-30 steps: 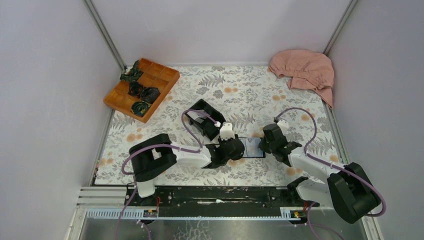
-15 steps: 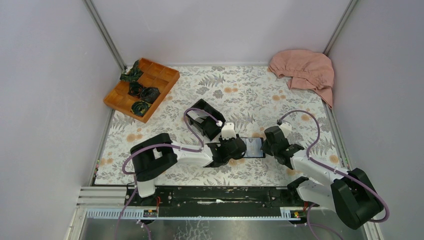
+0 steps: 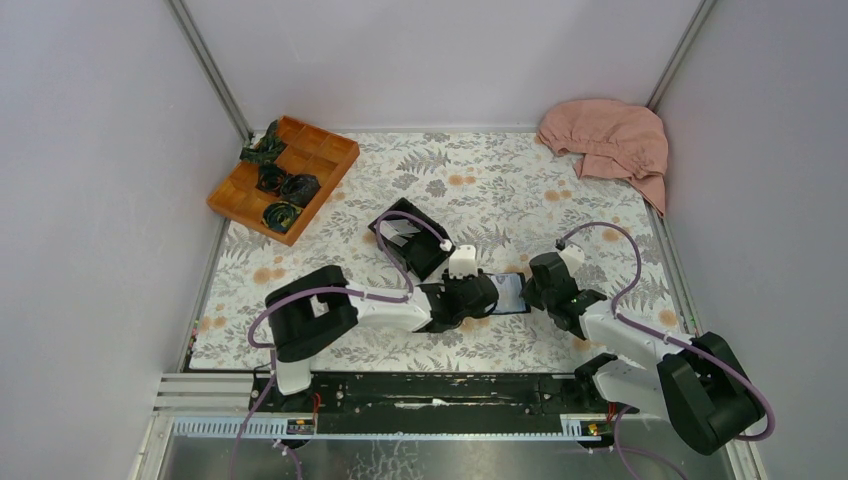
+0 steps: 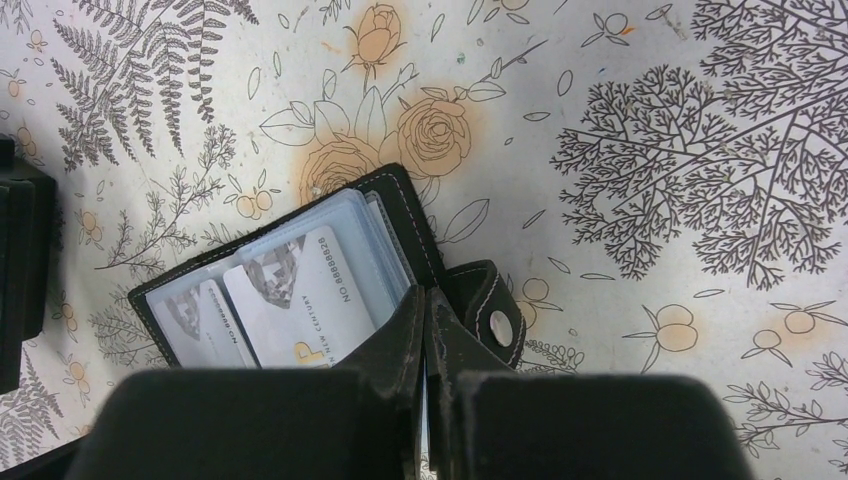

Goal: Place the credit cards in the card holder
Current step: Turn over the card slot in the card holder.

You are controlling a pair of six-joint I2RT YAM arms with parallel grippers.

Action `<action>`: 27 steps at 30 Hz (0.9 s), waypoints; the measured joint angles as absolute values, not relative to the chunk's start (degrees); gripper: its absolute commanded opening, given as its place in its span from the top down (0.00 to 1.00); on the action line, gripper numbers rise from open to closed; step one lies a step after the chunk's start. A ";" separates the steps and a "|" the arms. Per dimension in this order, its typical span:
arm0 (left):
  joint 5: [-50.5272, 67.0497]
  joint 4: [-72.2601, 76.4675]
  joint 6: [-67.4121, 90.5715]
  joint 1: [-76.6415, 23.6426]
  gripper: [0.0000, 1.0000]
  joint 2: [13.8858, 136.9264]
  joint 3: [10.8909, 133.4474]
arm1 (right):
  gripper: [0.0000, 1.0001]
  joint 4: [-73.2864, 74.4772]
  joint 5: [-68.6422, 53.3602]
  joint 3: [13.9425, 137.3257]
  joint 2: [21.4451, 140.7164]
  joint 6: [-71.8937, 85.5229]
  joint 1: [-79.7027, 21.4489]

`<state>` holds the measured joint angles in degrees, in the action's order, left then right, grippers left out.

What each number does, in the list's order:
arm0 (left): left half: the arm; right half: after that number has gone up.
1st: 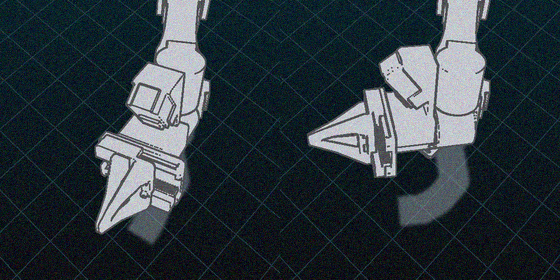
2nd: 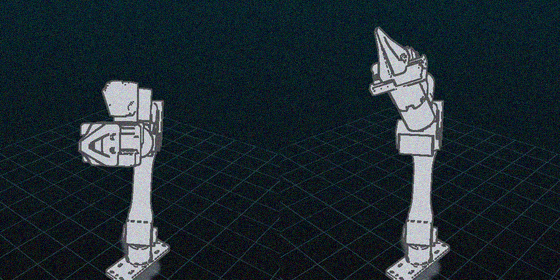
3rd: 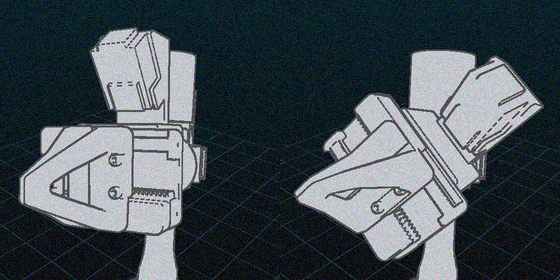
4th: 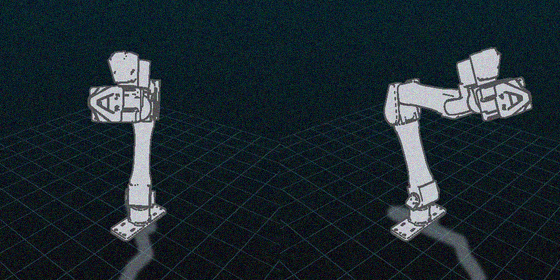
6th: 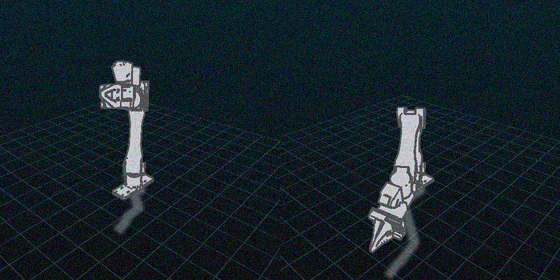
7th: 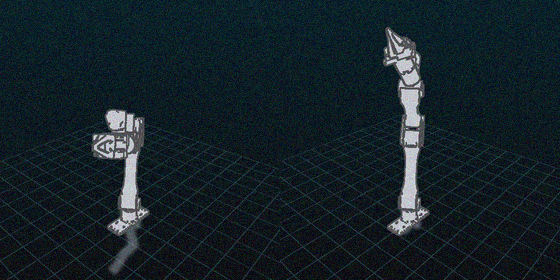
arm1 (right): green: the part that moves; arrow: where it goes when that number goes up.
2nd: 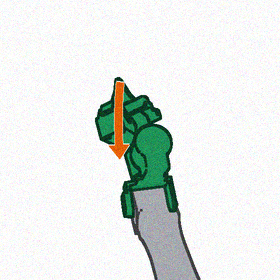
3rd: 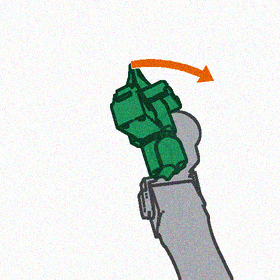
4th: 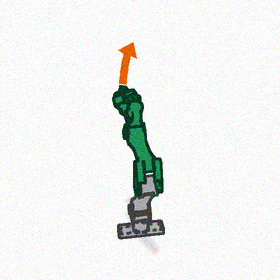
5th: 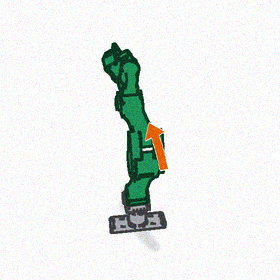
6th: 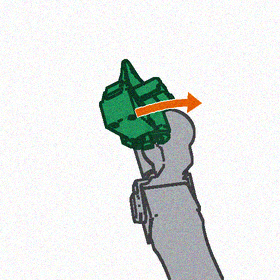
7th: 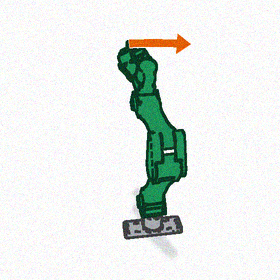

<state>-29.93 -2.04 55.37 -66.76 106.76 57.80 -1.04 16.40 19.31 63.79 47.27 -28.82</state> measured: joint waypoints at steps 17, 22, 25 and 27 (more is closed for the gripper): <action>-33.26 -13.56 52.66 -68.73 0.55 107.53 62.83 | 1.00 -5.69 13.82 17.72 64.23 48.29 -28.80; -34.17 -16.60 51.05 -68.90 0.55 108.22 65.01 | 1.00 -5.78 13.80 17.72 64.27 48.29 -28.80; -34.79 -17.52 50.11 -69.08 0.55 108.81 66.46 | 1.00 -5.78 13.80 17.72 64.27 48.29 -28.80; -35.00 -17.67 49.60 -69.08 0.55 109.16 67.26 | 1.00 -5.78 13.78 17.72 64.27 48.29 -28.80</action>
<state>-35.00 -17.67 49.60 -69.08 109.16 67.26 -5.78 13.78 17.72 64.27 48.29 -28.80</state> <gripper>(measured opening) 0.452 0.017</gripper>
